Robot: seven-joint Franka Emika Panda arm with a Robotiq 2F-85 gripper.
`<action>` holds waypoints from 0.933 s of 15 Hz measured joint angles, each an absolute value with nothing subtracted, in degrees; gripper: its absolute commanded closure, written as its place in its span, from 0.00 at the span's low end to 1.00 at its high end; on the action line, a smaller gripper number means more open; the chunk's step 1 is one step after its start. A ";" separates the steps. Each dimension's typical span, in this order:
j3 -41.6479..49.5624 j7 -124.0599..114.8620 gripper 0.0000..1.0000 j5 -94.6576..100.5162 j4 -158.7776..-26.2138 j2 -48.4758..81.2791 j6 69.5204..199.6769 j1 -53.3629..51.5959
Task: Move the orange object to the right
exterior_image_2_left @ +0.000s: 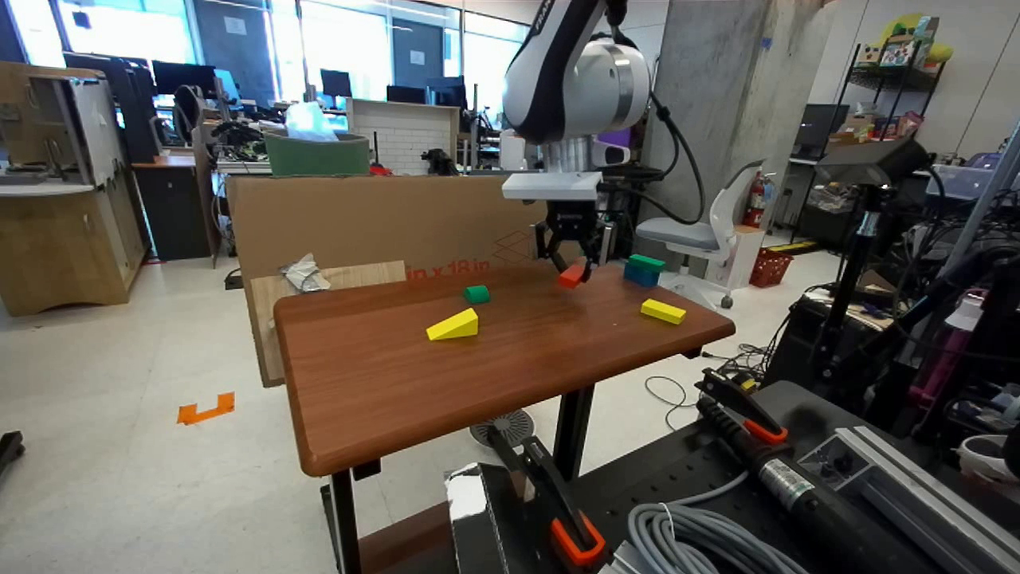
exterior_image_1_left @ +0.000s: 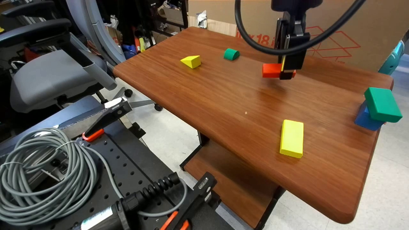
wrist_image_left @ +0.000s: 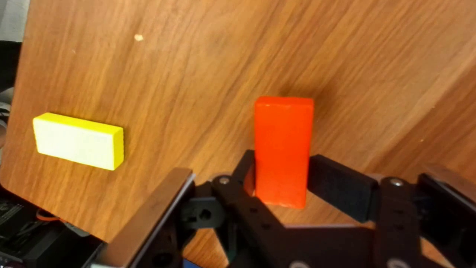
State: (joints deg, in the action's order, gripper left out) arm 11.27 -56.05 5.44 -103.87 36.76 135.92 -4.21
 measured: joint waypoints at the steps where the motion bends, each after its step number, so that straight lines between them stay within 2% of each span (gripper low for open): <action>1: 11.30 -56.05 0.85 5.40 -102.82 37.96 135.84 -4.21; 2: 11.34 -56.05 0.85 5.37 -101.84 39.08 135.70 -4.21; 3: 11.39 -56.05 0.35 5.33 -100.91 40.16 135.46 -4.21; 4: 11.43 -56.05 0.34 5.33 -100.05 41.08 134.98 -4.21; 9: 11.43 -55.98 0.01 5.33 -97.23 42.62 132.54 -4.23; 14: 10.06 -53.08 0.00 5.00 -97.86 40.03 132.09 -4.39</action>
State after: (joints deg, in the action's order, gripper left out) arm 10.06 -53.08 5.00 -97.86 40.03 132.09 -4.39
